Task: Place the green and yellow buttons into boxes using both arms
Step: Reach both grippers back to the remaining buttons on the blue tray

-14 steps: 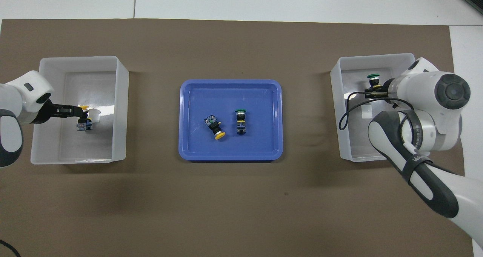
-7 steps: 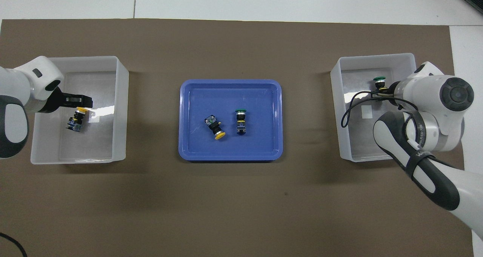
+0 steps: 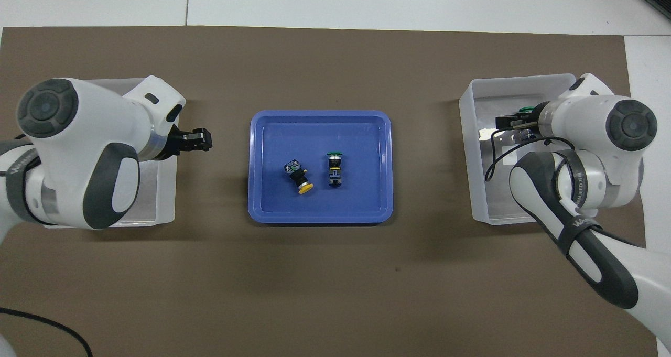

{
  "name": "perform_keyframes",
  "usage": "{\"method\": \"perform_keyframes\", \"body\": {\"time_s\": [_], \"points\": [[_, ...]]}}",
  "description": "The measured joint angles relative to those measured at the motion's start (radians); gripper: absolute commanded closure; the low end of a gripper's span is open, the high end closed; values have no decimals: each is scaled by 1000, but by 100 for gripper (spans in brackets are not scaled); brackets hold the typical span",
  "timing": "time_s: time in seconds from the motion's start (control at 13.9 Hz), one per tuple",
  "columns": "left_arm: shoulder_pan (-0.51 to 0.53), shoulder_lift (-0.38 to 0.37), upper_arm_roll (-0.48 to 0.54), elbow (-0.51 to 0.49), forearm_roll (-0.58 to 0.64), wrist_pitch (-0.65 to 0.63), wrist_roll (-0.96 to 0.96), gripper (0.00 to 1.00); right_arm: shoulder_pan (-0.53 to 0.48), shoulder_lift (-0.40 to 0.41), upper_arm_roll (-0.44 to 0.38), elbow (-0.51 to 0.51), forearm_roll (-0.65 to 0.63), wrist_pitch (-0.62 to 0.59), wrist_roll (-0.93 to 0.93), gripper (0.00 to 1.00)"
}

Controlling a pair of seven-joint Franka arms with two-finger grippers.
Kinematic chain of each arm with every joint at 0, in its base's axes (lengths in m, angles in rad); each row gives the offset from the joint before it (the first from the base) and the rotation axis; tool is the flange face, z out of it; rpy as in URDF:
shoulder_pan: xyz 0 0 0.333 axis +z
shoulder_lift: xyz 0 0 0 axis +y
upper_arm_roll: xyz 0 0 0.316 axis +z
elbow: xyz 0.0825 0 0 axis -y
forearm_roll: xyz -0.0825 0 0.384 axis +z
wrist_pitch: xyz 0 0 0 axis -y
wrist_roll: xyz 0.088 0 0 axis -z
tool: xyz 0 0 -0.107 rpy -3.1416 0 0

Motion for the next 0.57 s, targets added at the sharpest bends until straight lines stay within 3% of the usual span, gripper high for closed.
{"method": "perform_keyframes", "body": {"time_s": [0.29,0.57], "points": [[-130,5,-2,-86,0,139,-272,37,139,-110,4,1,0,-127,186,0],[-241,68,-2,-126,0,329,-576,37,286,-117,7,-1,0,-127,314,0]]}}
